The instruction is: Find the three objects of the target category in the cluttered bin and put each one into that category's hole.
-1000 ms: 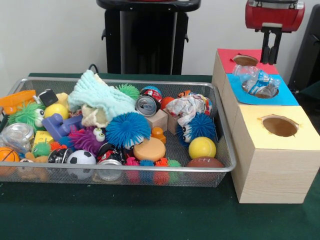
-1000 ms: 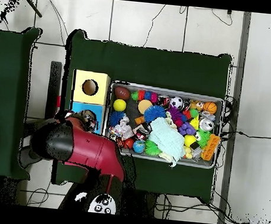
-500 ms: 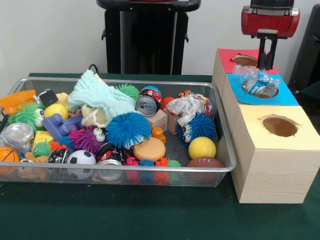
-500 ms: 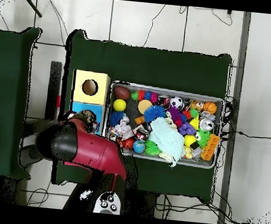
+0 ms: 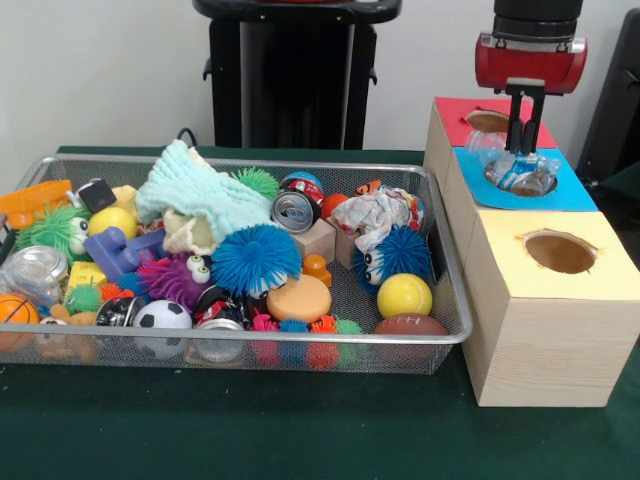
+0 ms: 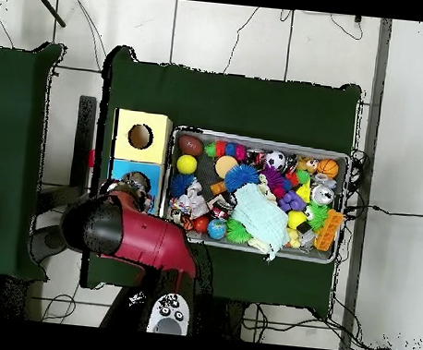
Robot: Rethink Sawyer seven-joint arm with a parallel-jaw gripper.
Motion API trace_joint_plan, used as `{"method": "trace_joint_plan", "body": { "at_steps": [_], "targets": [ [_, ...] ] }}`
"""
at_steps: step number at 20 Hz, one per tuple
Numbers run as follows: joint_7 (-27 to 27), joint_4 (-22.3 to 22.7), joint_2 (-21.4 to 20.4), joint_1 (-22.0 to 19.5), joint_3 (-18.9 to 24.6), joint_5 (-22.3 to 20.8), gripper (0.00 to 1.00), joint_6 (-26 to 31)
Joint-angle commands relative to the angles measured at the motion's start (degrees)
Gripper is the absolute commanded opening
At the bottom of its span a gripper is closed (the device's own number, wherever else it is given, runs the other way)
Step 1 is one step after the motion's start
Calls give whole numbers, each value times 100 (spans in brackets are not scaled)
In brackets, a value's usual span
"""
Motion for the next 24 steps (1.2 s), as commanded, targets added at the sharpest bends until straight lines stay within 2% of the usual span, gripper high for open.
{"method": "trace_joint_plan", "body": {
  "at_steps": [1,10,15,19,24],
  "targets": [
    [1174,358,203,-173,518,103,0,-190],
    [1128,320,114,-142,466,103,0,58],
    [1101,281,169,-161,475,82,0,9],
    [1062,228,414,-260,579,42,0,-252],
    [1034,230,516,-308,604,-14,0,-378]
  ]
}}
